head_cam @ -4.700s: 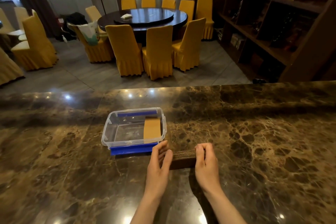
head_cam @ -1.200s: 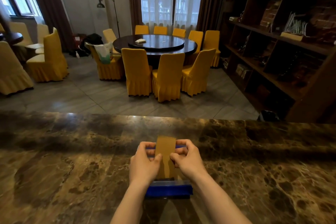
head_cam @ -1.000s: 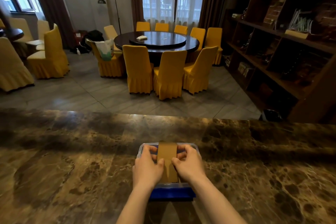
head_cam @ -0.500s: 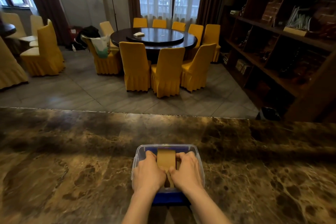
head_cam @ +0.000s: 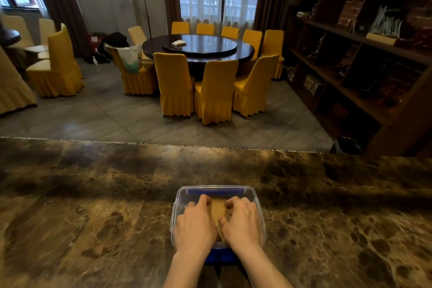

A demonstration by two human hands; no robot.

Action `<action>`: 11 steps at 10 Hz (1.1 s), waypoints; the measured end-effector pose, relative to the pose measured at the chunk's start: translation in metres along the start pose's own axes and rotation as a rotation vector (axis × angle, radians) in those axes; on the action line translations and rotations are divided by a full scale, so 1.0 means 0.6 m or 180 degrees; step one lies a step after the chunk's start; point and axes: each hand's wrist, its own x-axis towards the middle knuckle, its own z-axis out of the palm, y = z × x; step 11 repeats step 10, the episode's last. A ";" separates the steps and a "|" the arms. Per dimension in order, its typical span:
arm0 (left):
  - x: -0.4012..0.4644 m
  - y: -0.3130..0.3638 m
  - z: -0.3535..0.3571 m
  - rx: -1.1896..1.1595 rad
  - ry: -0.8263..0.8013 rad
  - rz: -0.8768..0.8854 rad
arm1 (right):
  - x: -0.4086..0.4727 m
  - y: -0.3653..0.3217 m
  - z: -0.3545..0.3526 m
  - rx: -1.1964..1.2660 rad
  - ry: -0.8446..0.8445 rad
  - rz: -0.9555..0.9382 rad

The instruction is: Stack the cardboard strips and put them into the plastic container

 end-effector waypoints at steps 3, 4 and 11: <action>0.015 -0.009 0.000 -0.0191 -0.0268 0.0045 | -0.004 -0.006 -0.008 -0.0163 -0.0113 -0.0160; 0.013 -0.014 -0.001 -0.0307 -0.0342 0.0089 | -0.012 -0.005 -0.023 -0.0374 -0.0024 -0.0571; -0.003 -0.007 -0.017 0.0030 0.0019 0.0312 | -0.026 0.013 -0.091 -0.0618 -0.0559 -0.1142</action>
